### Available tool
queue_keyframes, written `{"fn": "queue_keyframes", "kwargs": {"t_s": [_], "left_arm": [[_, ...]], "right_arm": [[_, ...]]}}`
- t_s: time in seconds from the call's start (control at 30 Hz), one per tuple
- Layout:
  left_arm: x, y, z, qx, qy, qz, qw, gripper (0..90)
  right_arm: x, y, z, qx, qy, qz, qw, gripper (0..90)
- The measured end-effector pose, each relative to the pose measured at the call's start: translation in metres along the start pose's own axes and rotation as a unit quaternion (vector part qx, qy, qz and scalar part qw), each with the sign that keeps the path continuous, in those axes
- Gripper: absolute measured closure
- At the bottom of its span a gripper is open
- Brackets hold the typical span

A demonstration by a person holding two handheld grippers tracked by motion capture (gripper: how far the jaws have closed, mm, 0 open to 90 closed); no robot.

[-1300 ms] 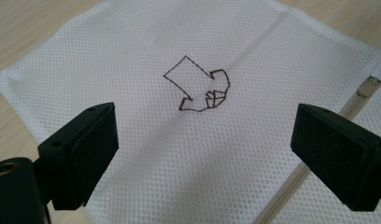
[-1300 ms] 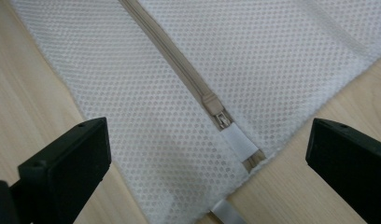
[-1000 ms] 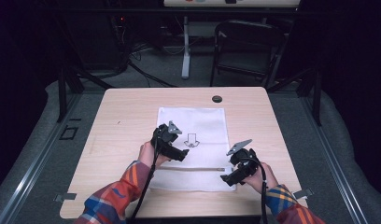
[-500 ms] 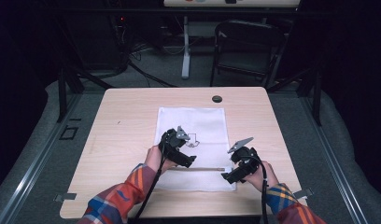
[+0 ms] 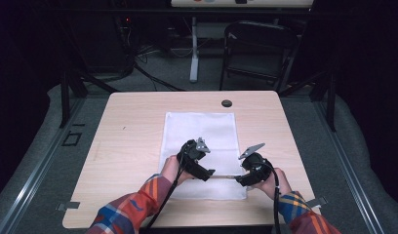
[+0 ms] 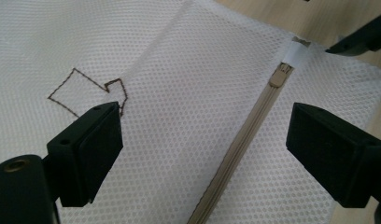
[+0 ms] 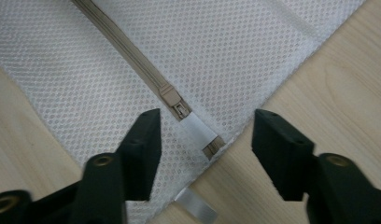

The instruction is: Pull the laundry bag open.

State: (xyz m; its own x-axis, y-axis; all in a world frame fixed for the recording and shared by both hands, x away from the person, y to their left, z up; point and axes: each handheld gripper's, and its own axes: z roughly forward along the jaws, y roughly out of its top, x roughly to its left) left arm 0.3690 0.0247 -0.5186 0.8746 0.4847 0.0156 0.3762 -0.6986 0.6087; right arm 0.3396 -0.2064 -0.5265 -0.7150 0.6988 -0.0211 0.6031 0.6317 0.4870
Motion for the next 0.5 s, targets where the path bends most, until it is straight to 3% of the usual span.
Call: {"fn": "queue_keyframes", "kwargs": {"t_s": [0.03, 0.1, 0.13, 0.17, 0.2, 0.33, 0.5], "left_arm": [[0.0, 0.0, 0.0, 0.0, 0.0, 0.0, 1.0, 12.8], [-0.002, 0.001, 0.003, 0.001, -0.011, 0.004, 0.9999, 14.2], [-0.003, 0.001, 0.006, 0.003, -0.02, 0.008, 0.9998, 14.6], [-0.003, 0.001, 0.006, 0.003, -0.02, 0.008, 0.9998, 15.0], [-0.003, 0.002, 0.007, 0.003, -0.024, 0.008, 0.9997, 15.2], [-0.006, 0.003, 0.013, 0.005, -0.029, 0.012, 0.9995, 17.9], [-0.011, 0.005, 0.022, 0.005, -0.039, 0.015, 0.9991, 22.8]], "right_arm": [[0.0, 0.0, 0.0, 0.0, 0.0, 0.0, 1.0, 47.3], [0.0, 0.0, 0.003, -0.002, 0.006, 0.007, 1.0, 56.2], [-0.001, 0.0, 0.005, 0.002, 0.014, 0.004, 0.9999, 66.7], [-0.001, 0.0, 0.005, 0.002, 0.014, 0.004, 0.9999, 66.7], [0.0, 0.001, 0.008, 0.003, 0.014, 0.002, 0.9999, 74.8], [0.001, 0.001, 0.016, 0.005, 0.017, -0.005, 0.9998, 84.8], [-0.001, 0.001, 0.02, 0.009, 0.021, -0.003, 0.9997, 90.0]]}}
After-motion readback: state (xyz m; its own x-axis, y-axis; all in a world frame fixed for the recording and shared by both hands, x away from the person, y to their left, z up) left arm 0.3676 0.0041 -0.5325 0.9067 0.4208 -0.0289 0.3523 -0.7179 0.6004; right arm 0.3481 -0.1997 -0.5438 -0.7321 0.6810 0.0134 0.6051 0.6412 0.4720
